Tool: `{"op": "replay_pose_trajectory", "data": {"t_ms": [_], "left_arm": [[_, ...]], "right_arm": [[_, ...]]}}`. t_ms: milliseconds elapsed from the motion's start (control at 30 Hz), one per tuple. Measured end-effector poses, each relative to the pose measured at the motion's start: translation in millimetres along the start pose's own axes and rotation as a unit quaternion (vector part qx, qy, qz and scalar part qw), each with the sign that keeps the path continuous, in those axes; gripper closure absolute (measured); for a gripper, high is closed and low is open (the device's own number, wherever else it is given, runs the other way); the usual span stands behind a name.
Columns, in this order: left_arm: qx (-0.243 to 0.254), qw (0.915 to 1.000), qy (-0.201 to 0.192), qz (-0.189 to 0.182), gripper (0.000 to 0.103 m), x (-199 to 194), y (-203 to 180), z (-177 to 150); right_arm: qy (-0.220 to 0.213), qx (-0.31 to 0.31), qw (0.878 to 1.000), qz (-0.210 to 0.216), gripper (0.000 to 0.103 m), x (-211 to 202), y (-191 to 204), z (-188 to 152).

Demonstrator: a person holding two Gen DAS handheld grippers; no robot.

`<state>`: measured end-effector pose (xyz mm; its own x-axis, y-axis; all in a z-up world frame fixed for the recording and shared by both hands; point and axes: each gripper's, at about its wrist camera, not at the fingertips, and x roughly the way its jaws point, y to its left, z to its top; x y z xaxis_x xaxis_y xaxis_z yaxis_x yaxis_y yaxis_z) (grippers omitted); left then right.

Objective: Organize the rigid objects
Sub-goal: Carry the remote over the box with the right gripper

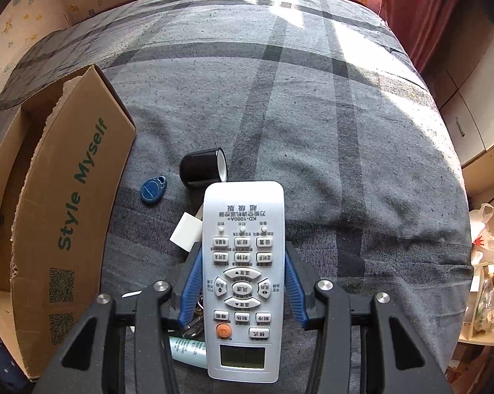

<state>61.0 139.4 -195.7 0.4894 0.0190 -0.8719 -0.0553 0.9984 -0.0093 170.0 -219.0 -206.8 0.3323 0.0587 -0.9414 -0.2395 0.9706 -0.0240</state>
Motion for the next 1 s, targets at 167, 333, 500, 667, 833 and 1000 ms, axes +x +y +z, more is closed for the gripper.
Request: {"op": "replay_pose_trajectory", "data": {"t_ms": [167, 333, 500, 667, 833, 1000], "left_arm": [[-0.006, 1.0, 0.0, -0.005, 0.09, 1, 1, 0], [-0.009, 0.9999, -0.001, -0.01, 0.09, 1, 3, 0], [-0.001, 1.0, -0.001, -0.005, 0.09, 1, 2, 0], [-0.002, 1.0, -0.001, -0.008, 0.09, 0, 2, 0], [-0.001, 1.0, -0.002, -0.01, 0.09, 0, 2, 0], [-0.001, 1.0, -0.002, -0.01, 0.09, 0, 2, -1]], "right_arm": [[-0.015, -0.014, 1.0, -0.011, 0.054, -30, 10, 7], [-0.024, -0.018, 1.0, -0.001, 0.054, -54, 22, 16], [-0.036, -0.042, 0.998, 0.003, 0.054, -79, 48, 21], [-0.048, -0.068, 0.996, 0.015, 0.054, -99, 78, 30], [-0.062, -0.091, 0.993, 0.03, 0.054, -109, 111, 38], [-0.065, -0.115, 0.99, 0.046, 0.054, -110, 144, 42]]}}
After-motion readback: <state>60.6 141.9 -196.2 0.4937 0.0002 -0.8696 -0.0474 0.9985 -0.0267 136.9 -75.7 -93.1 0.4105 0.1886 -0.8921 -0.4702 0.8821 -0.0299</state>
